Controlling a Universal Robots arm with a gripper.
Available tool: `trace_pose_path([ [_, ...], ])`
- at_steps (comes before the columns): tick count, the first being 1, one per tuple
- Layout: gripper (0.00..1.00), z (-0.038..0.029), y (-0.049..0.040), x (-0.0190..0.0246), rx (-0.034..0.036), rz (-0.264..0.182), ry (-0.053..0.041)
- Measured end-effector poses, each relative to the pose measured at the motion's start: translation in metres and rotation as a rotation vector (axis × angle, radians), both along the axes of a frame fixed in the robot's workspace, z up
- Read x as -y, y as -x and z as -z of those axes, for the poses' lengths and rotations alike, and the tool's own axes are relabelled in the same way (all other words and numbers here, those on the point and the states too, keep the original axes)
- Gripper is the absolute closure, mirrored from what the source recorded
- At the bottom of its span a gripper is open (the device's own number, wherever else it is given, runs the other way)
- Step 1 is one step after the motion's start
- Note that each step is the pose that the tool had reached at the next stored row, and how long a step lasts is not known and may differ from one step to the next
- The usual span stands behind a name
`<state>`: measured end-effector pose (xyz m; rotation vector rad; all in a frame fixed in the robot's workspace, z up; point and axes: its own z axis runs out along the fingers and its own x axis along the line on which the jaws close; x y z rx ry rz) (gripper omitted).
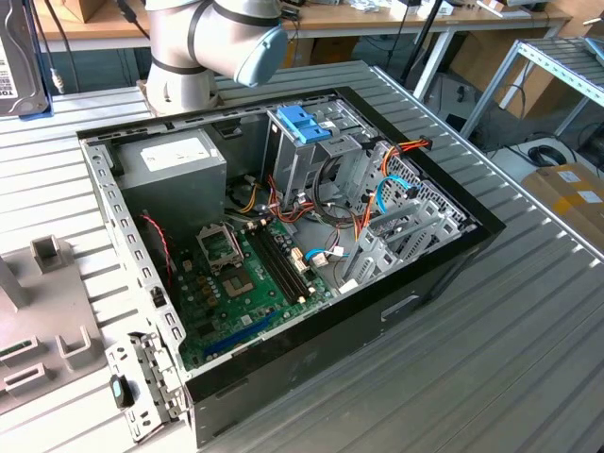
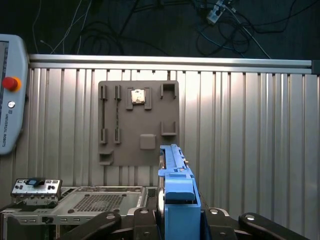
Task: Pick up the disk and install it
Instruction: 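Pick up the disk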
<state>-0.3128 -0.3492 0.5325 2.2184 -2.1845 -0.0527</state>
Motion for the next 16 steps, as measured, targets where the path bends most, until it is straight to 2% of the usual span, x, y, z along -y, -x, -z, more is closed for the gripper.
trace_pose_path([
  [16, 0.63, 0.0002, -0.0071, 0.0, 0.0, 0.0, 0.0003],
])
